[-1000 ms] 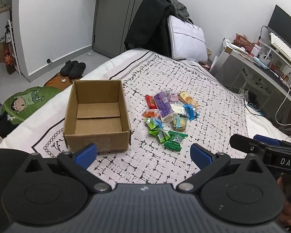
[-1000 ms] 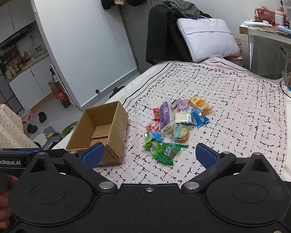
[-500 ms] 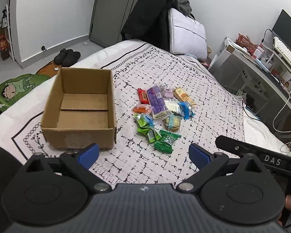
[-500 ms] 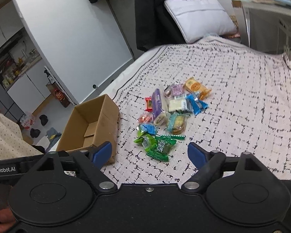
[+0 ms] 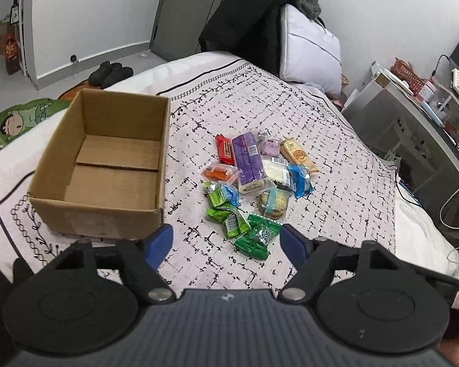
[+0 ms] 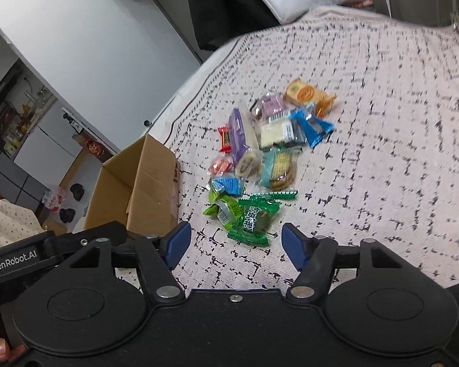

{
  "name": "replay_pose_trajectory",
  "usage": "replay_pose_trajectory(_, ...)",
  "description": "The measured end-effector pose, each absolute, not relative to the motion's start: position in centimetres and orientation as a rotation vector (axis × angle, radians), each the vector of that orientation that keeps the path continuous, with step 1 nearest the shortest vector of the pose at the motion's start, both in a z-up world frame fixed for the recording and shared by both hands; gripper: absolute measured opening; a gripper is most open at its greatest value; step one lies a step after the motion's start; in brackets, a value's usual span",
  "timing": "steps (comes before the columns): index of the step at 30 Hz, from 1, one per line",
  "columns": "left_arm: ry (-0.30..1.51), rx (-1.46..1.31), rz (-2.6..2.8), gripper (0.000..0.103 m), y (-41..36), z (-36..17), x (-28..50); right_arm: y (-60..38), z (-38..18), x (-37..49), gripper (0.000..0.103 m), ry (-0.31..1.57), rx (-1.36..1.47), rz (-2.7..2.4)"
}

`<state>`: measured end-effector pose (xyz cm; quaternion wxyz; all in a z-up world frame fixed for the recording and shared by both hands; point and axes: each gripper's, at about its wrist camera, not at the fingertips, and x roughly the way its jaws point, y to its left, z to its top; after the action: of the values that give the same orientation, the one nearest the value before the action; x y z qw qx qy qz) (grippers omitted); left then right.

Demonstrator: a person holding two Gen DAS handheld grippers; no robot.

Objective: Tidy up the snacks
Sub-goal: 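Move the right gripper to the green candy packets and grasp them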

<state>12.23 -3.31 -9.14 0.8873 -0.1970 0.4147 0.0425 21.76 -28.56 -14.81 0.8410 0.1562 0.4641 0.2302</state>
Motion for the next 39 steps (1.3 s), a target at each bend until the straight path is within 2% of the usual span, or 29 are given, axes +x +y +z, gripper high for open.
replay_pose_trajectory(8, 0.898, -0.441, 0.095, 0.062, -4.0, -11.2, 14.7, -28.3, -17.3, 24.1, 0.053, 1.049, 0.4, 0.483)
replay_pose_trajectory(13, 0.913, -0.475, 0.104, 0.055, -4.1, -12.4, 16.2, -27.9, -18.9, 25.6, 0.05, 1.108, 0.45, 0.499)
replay_pose_trajectory(31, 1.03, -0.57, 0.167, 0.051, -4.1, -17.8, 22.3, -26.7, -22.9, 29.0, 0.046, 1.218, 0.466, 0.459)
replay_pose_trajectory(39, 1.079, -0.602, 0.215, 0.051, -4.0, -20.4, 23.8, -25.7, -23.8, 29.6, 0.025, 1.242, 0.438, 0.477)
